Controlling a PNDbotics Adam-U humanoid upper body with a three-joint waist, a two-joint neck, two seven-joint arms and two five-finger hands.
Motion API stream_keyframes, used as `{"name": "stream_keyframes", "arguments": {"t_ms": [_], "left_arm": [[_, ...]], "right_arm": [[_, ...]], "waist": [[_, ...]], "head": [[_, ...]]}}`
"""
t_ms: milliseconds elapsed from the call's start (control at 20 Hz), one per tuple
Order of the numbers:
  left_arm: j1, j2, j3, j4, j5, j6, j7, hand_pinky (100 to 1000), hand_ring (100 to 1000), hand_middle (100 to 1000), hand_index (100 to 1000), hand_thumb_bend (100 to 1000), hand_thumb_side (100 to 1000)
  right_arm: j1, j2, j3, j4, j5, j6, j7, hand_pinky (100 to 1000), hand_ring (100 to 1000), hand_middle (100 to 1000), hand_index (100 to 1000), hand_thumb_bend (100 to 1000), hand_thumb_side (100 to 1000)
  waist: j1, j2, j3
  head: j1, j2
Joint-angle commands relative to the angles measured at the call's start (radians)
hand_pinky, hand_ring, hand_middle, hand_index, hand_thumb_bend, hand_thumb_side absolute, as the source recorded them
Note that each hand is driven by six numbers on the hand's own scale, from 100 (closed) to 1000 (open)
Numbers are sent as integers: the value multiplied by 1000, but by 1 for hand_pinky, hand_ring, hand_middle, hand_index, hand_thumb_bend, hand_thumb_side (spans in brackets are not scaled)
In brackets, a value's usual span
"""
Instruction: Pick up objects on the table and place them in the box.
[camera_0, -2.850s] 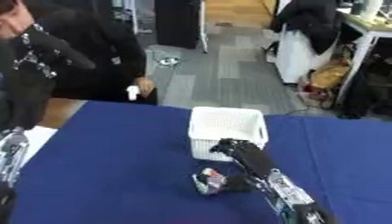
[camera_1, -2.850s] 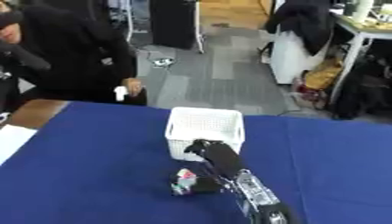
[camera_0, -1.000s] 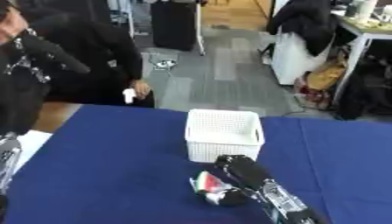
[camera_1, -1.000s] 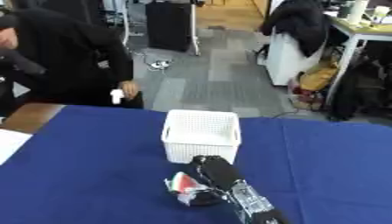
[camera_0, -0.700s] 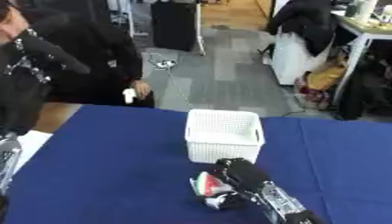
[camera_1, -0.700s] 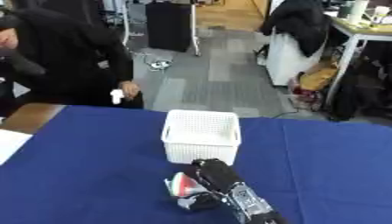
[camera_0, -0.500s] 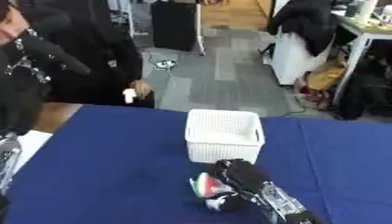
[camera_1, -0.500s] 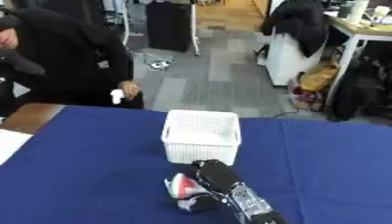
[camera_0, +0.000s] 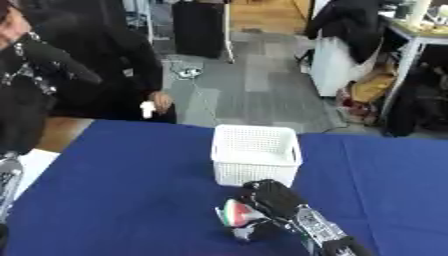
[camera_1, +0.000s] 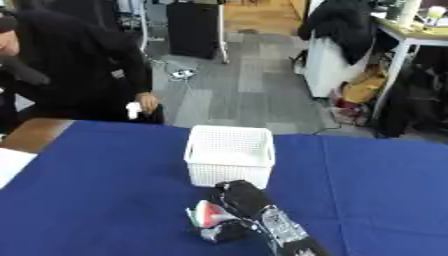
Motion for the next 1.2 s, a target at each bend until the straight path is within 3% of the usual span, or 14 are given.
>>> {"name": "stream_keyframes", "arguments": {"t_ms": [50, 100, 250, 550, 650, 750, 850, 1000, 1150, 1200], "left_arm": [[-24, 4, -1, -18, 6, 2, -2, 610, 581, 725, 674, 126, 848], [-25, 3, -1, -18, 6, 3, -2, 610, 581, 725, 674, 126, 848], [-29, -2, -2, -20, 7, 5, -1, 611, 582, 725, 674, 127, 848], [-33, -6, -4, -23, 8, 9, 0, 612, 582, 726, 674, 127, 848], [-34, -7, -4, -23, 8, 9, 1, 612, 583, 726, 674, 128, 848], [-34, -7, -4, -24, 8, 9, 1, 612, 582, 725, 674, 128, 848], [-34, -7, -4, -24, 8, 10, 1, 612, 582, 725, 674, 128, 848], [-34, -7, -4, -24, 8, 10, 0, 612, 582, 724, 674, 128, 848], [-33, -7, -4, -24, 8, 10, -2, 611, 581, 723, 674, 127, 848], [-32, -6, -4, -24, 8, 9, -2, 612, 582, 723, 674, 127, 848]], "right_arm": [[-32, -3, -6, 0, 14, 3, -23, 605, 586, 629, 741, 625, 1000], [-34, -3, -7, 3, 18, 4, -28, 609, 588, 630, 741, 624, 1000], [-40, -1, -12, 20, 30, 14, -35, 487, 526, 609, 727, 647, 1000], [-38, 3, -17, 41, 42, 32, -34, 467, 517, 600, 721, 616, 978], [-39, 4, -22, 47, 40, 45, -36, 328, 472, 578, 706, 598, 898], [-38, 6, -27, 54, 28, 56, -42, 100, 379, 546, 684, 591, 799], [-36, 3, -28, 57, -5, 54, -49, 100, 289, 487, 640, 596, 677], [-30, -2, -30, 53, -74, 42, -73, 100, 188, 382, 549, 605, 571], [-27, -8, -27, 50, -141, 31, -107, 100, 100, 255, 441, 576, 523], [-27, -8, -30, 46, -165, 23, -126, 100, 100, 287, 470, 583, 517]], "waist": [[6, -8, 5], [6, -8, 6], [6, -7, 10], [5, -7, 15], [5, -7, 16], [5, -7, 16], [5, -7, 16], [5, -6, 15], [5, -6, 15], [5, -6, 14]], "head": [[-18, -13], [-19, -14], [-25, -16], [-28, -19], [-30, -21], [-31, -21], [-31, -21], [-30, -20], [-30, -21], [-30, -21]]}}
